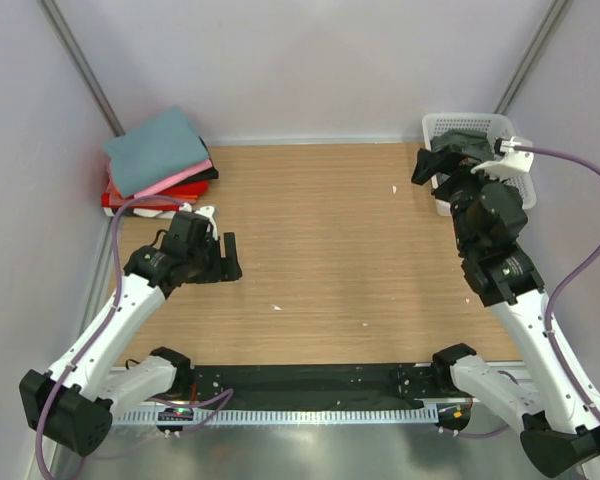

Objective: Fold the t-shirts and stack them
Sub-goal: Grab the tshirt from the pile

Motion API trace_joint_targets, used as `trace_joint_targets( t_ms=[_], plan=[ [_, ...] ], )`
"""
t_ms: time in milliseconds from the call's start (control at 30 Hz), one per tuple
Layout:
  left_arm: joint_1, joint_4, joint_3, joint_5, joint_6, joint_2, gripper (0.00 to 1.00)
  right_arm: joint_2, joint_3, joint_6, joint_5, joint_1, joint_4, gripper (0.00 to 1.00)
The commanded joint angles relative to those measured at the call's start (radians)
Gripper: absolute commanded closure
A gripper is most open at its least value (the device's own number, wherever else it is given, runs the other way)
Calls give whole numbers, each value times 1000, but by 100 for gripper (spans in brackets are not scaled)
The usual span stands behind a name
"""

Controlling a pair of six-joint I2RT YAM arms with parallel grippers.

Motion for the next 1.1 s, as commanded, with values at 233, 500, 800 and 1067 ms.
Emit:
trace_joint_targets(
  t_ms=[233, 500, 800, 1067],
  plan=[
    [-6, 16, 8, -40, -7, -23, 25, 597, 519, -146, 142, -244, -265, 0],
    [-6, 13, 8, -57, -12, -29, 24, 1045, 888, -78, -12, -440, -407, 6],
    [-6, 7, 13, -68, -13, -2, 25, 1438, 1216, -95, -81, -513, -495, 10],
    [-6, 3, 14, -86, -16, 14, 24, 1531, 1216, -93, -132, -537, -469, 18]
  ],
)
